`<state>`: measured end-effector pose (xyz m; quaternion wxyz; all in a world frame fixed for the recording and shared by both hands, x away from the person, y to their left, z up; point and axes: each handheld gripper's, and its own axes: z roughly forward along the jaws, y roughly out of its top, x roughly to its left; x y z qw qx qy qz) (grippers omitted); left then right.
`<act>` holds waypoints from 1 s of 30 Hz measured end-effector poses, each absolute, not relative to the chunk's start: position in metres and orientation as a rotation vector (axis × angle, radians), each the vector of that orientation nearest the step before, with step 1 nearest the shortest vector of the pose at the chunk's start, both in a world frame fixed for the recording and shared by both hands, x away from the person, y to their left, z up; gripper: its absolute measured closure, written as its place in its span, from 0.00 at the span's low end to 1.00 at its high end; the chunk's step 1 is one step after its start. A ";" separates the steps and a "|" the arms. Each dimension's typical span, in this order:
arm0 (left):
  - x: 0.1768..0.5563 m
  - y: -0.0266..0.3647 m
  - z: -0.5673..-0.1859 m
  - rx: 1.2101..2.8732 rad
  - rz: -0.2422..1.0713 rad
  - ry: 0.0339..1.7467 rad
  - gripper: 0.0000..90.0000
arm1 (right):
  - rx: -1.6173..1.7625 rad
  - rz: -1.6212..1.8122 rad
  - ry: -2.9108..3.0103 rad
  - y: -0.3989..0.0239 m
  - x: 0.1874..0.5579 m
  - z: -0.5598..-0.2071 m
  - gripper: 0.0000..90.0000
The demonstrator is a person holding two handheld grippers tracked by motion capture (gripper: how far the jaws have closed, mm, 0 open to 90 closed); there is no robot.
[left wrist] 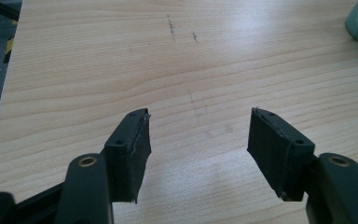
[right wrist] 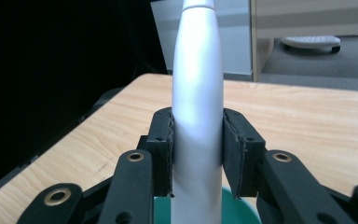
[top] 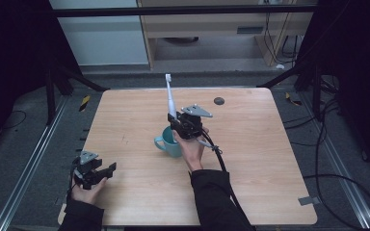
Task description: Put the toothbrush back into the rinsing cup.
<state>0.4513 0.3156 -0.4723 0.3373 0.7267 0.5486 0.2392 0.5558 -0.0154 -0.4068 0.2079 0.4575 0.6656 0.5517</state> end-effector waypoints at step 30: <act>0.451 0.314 -0.472 1.898 0.626 1.427 0.42 | 1.291 1.401 1.928 -0.018 0.548 -0.437 0.70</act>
